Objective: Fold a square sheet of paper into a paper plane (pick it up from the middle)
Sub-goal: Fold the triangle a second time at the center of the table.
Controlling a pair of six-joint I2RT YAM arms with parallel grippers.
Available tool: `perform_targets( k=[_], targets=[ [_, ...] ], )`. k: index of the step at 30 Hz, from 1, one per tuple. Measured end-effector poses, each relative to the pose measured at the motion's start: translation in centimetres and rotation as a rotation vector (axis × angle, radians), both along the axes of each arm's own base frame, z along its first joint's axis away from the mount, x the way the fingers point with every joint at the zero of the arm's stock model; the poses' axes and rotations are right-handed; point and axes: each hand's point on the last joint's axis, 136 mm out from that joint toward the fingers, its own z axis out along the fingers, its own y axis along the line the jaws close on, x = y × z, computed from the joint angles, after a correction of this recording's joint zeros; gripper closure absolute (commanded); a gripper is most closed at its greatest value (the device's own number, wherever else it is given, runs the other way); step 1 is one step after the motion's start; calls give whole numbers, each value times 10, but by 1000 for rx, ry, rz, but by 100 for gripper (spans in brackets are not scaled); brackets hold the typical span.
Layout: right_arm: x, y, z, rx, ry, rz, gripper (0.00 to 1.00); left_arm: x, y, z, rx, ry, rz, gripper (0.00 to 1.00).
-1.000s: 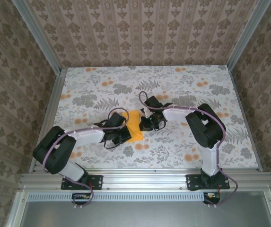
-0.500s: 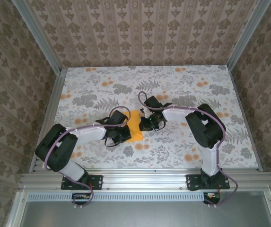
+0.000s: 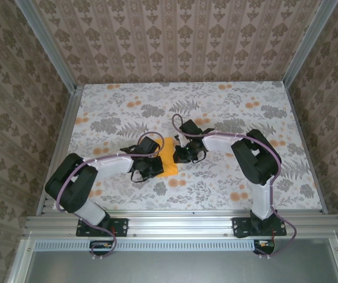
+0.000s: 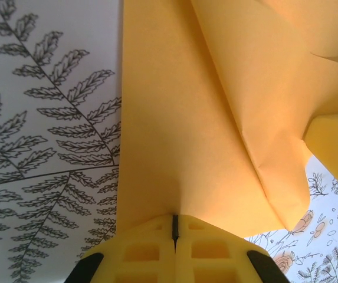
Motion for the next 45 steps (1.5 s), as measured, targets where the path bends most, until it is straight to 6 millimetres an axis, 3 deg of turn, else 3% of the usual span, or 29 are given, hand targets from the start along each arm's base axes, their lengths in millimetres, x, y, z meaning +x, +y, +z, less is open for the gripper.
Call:
perform_targets(
  k=[22, 28, 33, 38, 45],
  targets=[
    [6, 3, -1, 2, -21, 3, 93, 2, -5, 6, -16, -13, -32, 93],
    [6, 3, -1, 2, -24, 9, 92, 28, -20, 33, -140, -98, -13, 92],
    [6, 3, -1, 1, -31, 18, 92, 46, -29, 43, -196, -139, 12, 93],
    [6, 3, -1, 1, -29, 19, 92, 54, -34, 36, -191, -131, 23, 95],
    [6, 3, -2, 0, -29, 19, 92, 53, -25, 22, -127, -114, 47, 96]
  ],
)
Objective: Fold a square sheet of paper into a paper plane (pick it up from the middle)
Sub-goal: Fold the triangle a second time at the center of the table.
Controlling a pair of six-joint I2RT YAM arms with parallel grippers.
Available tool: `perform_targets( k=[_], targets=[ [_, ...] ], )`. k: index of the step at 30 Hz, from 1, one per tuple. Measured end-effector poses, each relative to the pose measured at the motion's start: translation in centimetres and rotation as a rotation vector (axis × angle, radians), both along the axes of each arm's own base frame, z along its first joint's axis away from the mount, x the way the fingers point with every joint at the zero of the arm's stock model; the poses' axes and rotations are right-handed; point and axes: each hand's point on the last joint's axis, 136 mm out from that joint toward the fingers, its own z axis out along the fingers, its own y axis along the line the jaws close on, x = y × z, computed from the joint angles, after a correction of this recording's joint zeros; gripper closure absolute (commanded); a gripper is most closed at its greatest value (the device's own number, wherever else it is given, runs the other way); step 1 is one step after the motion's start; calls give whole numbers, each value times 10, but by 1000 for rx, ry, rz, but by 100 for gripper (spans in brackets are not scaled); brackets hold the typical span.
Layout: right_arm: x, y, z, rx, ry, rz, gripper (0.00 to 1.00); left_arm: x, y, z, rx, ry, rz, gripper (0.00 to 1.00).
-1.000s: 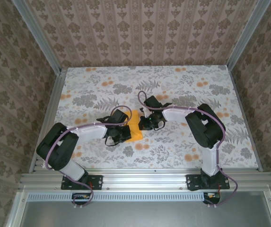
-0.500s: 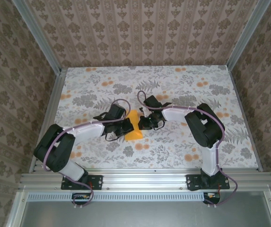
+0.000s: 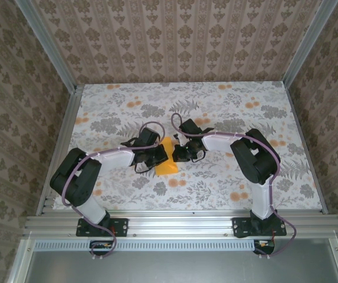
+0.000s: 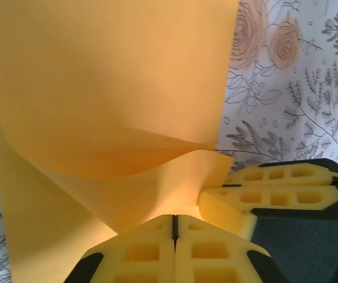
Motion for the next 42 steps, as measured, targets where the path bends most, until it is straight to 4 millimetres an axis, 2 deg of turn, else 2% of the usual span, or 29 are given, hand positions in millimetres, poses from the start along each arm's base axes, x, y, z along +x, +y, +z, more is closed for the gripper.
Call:
perform_targets(
  k=[16, 21, 25, 27, 31, 34, 38, 42],
  targets=[
    [2, 2, 0, 2, 1, 4, 92, -3, 13, -20, 79, 44, 37, 97],
    [2, 2, 1, -3, 13, -2, 82, -4, 13, -20, 77, 52, 48, 98],
    [2, 1, 5, -11, 20, -20, 79, -4, 13, -21, 76, 57, 54, 98],
    [3, -4, 13, -24, 14, -38, 79, -4, 13, -21, 76, 57, 54, 98],
    [6, -6, 49, 10, -45, -58, 83, -4, 13, -21, 76, 57, 54, 98],
    [5, -2, 68, 39, -71, -60, 87, -4, 13, -21, 76, 57, 54, 98],
    [-9, 7, 62, 37, -36, -41, 90, -4, 13, -21, 76, 56, 52, 98],
    [-22, 16, 43, 22, 22, -15, 91, -4, 13, -21, 76, 56, 53, 98]
  ],
)
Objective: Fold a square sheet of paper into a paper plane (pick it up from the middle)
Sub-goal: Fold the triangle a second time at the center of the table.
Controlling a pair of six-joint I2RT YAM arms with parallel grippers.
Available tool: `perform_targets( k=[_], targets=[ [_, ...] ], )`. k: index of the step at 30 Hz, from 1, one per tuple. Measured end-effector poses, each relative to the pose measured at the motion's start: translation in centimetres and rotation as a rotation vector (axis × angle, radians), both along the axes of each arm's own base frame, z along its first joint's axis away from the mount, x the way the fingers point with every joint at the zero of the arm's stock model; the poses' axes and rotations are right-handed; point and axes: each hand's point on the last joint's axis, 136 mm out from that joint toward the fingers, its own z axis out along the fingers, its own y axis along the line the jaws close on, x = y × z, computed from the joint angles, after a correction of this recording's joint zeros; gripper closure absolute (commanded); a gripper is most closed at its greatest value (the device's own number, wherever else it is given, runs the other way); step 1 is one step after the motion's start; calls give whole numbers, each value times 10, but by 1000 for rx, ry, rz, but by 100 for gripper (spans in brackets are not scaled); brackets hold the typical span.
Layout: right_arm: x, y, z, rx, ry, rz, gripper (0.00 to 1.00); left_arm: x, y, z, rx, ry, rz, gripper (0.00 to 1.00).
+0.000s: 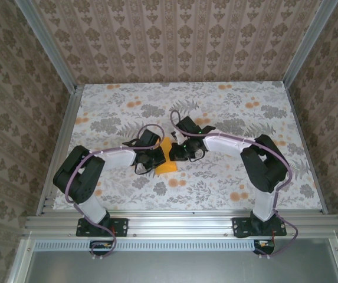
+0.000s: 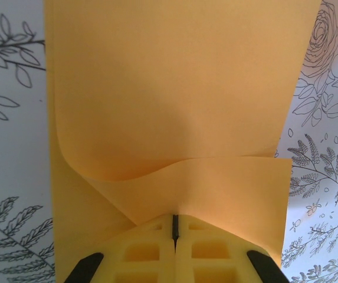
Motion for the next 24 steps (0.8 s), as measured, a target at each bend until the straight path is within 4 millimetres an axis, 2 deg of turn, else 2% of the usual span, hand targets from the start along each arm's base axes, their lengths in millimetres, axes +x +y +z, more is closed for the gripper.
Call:
perform_targets(
  k=[4, 10, 24],
  targets=[
    [-8, 2, -18, -17, 59, 8, 90, 0, 0, 0, -1, 2, 5, 98],
    [-15, 0, -34, -41, 116, 13, 90, 0, 0, 0, -2, 5, 14, 98],
    [-20, -13, -44, -56, 142, 28, 90, 0, 0, 0, -4, 9, 19, 98]
  ],
)
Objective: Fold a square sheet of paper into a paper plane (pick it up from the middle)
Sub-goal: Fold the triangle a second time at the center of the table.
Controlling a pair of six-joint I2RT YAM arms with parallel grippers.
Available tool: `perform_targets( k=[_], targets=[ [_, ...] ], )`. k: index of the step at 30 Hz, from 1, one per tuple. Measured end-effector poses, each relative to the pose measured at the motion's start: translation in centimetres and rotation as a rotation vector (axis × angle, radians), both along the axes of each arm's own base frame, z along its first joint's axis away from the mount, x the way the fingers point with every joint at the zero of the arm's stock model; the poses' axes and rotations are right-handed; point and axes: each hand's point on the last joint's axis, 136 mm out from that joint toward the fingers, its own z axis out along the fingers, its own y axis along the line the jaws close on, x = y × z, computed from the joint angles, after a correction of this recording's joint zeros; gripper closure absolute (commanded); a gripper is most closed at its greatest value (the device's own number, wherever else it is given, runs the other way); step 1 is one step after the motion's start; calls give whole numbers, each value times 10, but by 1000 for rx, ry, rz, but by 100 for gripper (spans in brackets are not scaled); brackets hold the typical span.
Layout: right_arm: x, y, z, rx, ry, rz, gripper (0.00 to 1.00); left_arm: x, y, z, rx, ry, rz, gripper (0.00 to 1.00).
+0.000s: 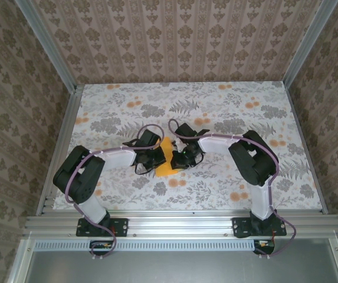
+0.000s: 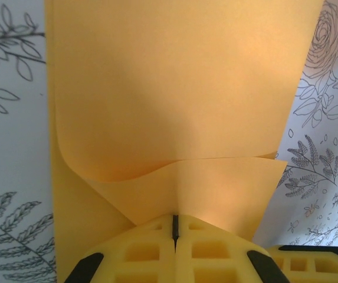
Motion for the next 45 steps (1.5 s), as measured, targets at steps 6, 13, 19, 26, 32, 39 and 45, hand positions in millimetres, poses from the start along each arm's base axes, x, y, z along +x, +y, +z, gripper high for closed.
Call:
perform_targets(
  k=[6, 13, 19, 26, 32, 39, 45],
  targets=[
    [-8, -18, 0, -14, 6, 2, 90, -1, -1, 0, -5, 5, -2, 98],
    [-20, -37, 9, -38, 38, -14, 89, -1, -1, 0, -6, 5, -2, 98],
    [-6, -13, 38, 24, -38, 6, 89, -1, -1, 0, -5, 6, -3, 98],
    [11, 12, 25, 41, -39, 8, 89, -1, -1, 0, -6, 6, -3, 98],
    [1, 5, 3, 2, 13, 9, 90, -1, -1, 0, -6, 6, -3, 98],
    [-9, -9, -2, 37, 6, -3, 90, -4, -4, 0, -17, 15, -15, 98],
    [-25, -34, 2, -2, 42, -27, 90, -5, -5, 0, -20, 18, -17, 98]
  ],
)
